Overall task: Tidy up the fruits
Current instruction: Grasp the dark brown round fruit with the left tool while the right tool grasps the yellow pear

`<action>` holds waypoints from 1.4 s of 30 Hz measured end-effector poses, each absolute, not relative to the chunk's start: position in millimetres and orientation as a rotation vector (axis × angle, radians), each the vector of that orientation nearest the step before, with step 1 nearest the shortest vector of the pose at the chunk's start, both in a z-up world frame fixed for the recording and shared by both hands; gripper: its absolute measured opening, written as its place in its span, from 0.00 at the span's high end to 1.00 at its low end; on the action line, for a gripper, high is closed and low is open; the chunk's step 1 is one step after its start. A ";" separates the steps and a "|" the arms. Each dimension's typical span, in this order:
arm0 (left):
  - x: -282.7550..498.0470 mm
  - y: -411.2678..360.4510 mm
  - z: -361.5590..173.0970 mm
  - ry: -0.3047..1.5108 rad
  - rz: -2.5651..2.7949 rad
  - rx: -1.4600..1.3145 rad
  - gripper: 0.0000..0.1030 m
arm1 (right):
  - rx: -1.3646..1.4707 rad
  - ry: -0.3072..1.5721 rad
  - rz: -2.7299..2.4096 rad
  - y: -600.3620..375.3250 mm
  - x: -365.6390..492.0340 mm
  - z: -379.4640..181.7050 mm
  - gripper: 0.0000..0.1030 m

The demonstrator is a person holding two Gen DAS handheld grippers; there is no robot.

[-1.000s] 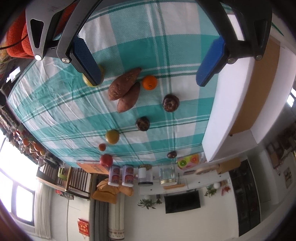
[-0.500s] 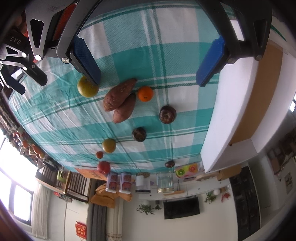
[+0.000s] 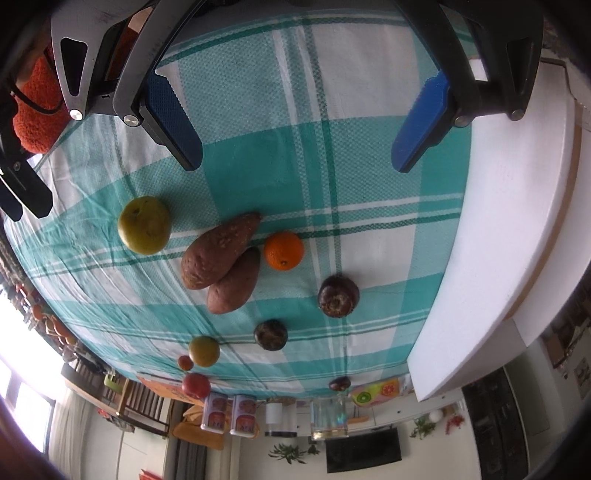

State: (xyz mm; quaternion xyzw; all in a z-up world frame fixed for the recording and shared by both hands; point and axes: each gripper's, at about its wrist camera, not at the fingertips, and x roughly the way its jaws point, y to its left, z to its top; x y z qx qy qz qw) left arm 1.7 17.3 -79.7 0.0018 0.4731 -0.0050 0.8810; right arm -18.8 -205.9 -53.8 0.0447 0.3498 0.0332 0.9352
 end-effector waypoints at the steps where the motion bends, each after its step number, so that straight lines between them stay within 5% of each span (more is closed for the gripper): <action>1: 1.7 17.3 -82.8 0.996 -0.010 0.007 0.01 | 0.094 0.719 0.066 -204.8 -20.8 -56.3 0.00; 28: 14.7 29.8 -128.2 1.091 0.015 -0.018 0.00 | 0.236 0.788 0.071 -227.0 -9.9 -73.7 0.00; 42: 16.7 30.4 -127.4 1.109 -0.011 -0.006 0.00 | 0.021 1.031 0.396 -163.5 57.6 -89.9 0.00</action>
